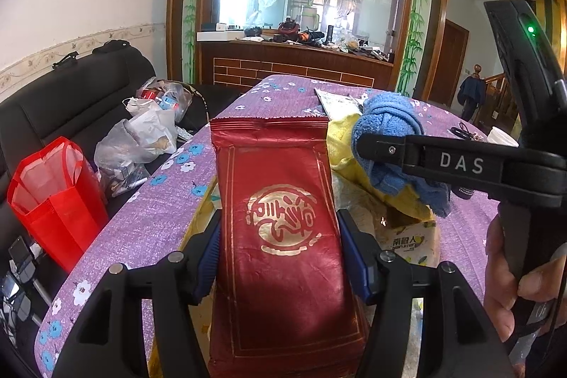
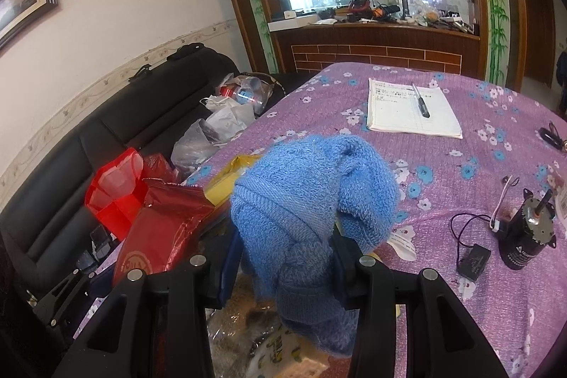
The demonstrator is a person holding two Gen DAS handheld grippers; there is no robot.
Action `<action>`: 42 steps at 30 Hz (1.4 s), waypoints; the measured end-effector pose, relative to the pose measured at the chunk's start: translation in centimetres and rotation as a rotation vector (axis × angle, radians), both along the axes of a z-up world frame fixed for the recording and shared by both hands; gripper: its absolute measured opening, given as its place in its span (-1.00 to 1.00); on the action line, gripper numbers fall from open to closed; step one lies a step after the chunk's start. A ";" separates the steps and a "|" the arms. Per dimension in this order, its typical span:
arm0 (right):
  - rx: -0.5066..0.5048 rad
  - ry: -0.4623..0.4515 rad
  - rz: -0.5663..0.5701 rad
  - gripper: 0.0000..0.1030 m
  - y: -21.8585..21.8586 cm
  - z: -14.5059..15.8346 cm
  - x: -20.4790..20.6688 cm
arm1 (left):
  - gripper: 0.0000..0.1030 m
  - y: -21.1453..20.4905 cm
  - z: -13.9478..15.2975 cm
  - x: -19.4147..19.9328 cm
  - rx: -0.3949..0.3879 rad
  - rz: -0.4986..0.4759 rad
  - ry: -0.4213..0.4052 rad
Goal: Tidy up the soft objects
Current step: 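Lower the red packet and blue towel over the foam box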
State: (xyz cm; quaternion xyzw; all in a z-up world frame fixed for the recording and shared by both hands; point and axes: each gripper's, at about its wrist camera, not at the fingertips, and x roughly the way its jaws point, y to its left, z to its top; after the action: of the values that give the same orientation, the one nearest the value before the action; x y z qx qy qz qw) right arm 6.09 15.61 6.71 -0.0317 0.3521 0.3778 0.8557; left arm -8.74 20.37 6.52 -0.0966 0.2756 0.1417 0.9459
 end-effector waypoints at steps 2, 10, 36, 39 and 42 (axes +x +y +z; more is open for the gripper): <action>-0.001 0.010 -0.004 -0.09 0.0 -0.1 0.5 | 0.16 0.0 0.0 0.1 0.001 -0.001 0.002; 0.002 0.054 -0.005 -0.09 0.2 -0.6 2.0 | 0.17 0.1 -0.4 1.3 0.016 -0.003 0.025; -0.105 0.115 -0.011 -0.09 1.9 -3.3 4.4 | 0.34 -0.2 -1.4 4.2 0.048 -0.029 0.159; -0.110 0.115 -0.014 -0.09 1.9 -3.3 4.4 | 0.36 -0.2 -1.4 4.3 0.054 -0.030 0.164; -0.103 0.115 -0.014 -0.07 1.8 -3.2 4.2 | 0.39 -0.4 -1.4 4.1 0.061 -0.032 0.156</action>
State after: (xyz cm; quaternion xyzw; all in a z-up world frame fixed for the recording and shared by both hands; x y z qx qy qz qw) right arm 10.25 17.44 3.56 -0.0514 0.4198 0.3546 0.8339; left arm -4.65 19.93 5.11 -0.0519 0.3456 0.1418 0.9261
